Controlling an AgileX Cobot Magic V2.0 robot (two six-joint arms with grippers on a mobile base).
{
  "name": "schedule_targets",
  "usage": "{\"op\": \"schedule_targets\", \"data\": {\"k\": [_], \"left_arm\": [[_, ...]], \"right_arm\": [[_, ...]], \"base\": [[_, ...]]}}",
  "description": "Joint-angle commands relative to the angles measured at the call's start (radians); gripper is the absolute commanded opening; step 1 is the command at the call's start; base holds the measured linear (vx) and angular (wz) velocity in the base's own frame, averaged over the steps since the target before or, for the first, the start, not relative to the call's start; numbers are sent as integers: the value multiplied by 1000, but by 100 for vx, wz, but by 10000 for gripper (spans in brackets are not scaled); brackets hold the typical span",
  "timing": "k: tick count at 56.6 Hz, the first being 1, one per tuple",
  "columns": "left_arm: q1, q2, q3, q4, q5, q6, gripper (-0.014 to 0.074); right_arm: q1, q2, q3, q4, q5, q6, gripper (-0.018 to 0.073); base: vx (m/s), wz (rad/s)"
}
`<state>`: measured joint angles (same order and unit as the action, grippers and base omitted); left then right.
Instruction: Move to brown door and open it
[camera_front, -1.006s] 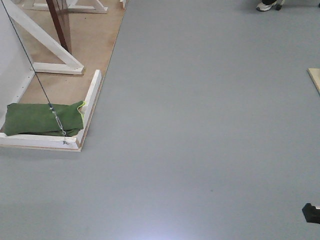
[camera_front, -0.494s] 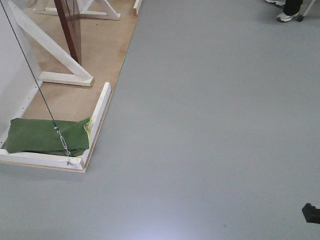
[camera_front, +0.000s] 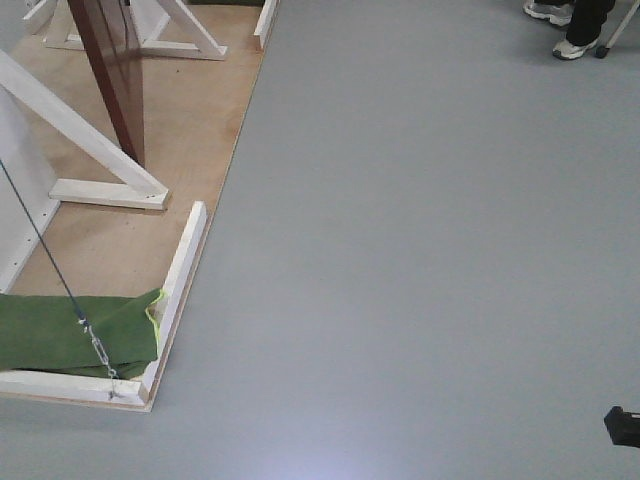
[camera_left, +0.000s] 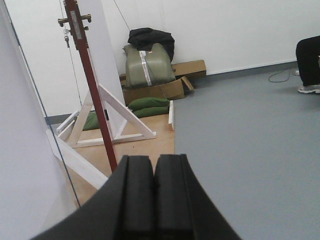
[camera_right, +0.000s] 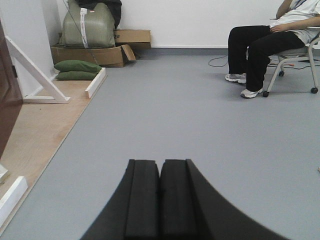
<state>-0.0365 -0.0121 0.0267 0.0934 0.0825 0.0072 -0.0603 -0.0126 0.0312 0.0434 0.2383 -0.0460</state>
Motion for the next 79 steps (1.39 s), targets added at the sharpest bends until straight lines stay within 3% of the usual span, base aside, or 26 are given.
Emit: {"op": "schedule_targets", "data": {"k": [1, 79], "left_arm": [[-2, -14, -17, -8, -82, -7, -6], [-2, -14, -17, -8, -82, -7, -6]], "right_arm": [[-5, -12, 5, -3, -82, -5, 0], [-5, -12, 5, -3, -82, -5, 0]], "base": [[37, -7], [40, -5]]}}
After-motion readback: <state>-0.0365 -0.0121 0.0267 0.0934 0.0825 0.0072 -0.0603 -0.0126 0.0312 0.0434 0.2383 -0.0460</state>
